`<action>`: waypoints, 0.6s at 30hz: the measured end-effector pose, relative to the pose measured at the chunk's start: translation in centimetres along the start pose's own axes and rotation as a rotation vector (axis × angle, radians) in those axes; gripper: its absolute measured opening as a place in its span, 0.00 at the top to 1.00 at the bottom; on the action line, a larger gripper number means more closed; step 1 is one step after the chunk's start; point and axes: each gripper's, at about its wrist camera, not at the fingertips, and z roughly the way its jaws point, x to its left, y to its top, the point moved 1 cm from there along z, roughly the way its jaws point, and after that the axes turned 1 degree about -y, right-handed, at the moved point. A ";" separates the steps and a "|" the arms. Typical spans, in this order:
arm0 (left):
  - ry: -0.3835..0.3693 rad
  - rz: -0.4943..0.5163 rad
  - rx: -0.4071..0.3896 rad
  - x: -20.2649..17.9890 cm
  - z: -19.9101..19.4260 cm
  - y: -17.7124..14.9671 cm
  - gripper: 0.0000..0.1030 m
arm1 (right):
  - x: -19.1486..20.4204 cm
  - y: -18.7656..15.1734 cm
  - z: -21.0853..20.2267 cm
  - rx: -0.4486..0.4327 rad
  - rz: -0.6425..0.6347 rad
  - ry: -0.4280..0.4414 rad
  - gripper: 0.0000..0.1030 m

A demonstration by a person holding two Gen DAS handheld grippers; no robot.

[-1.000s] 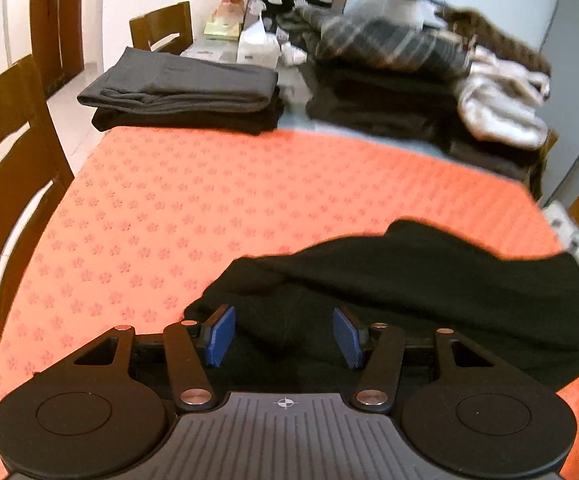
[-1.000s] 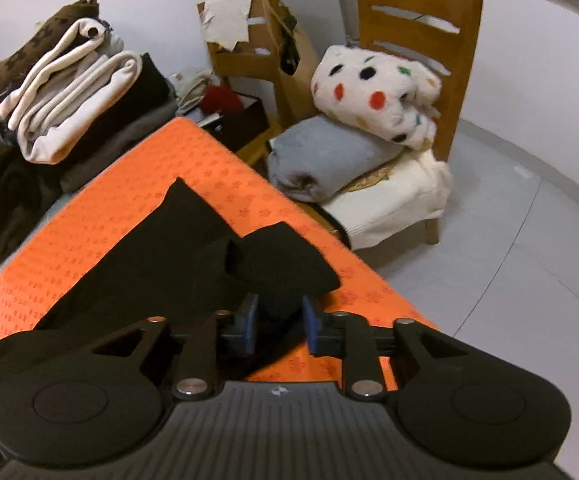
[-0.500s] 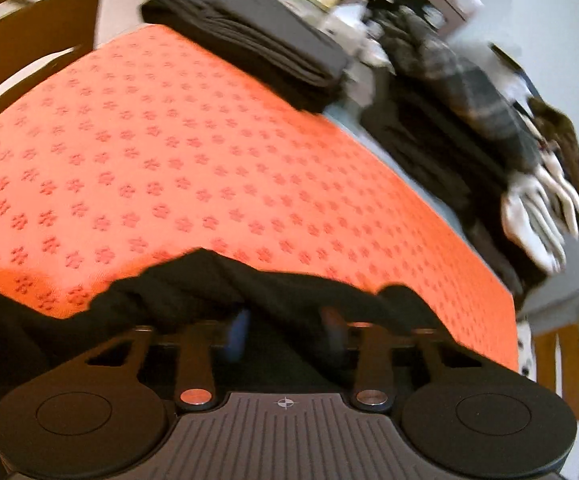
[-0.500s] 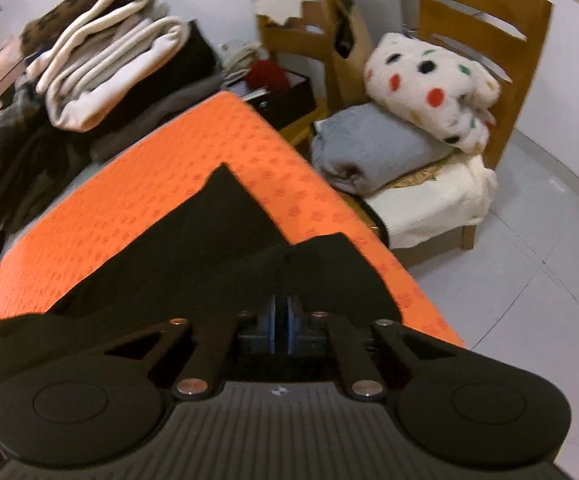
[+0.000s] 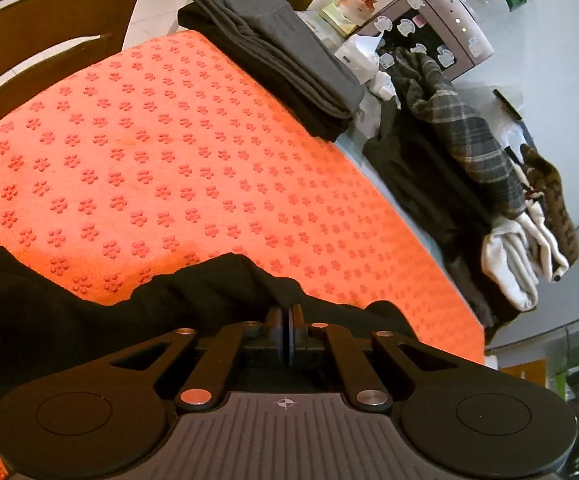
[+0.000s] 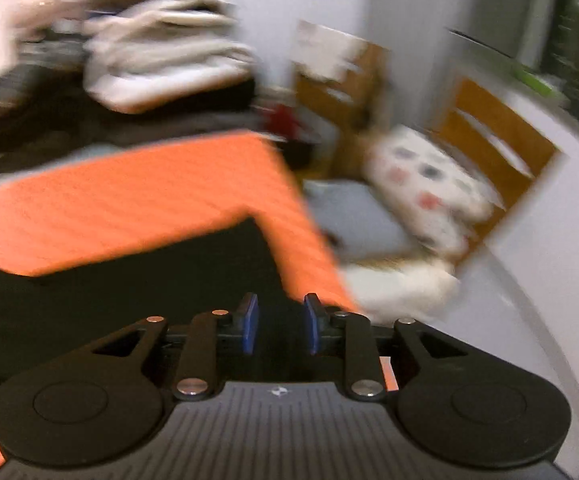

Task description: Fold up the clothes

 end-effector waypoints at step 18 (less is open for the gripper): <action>0.014 -0.175 -0.008 1.7 1.5 1.0 0.97 | 22.6 7.0 11.4 0.215 -0.273 0.714 0.60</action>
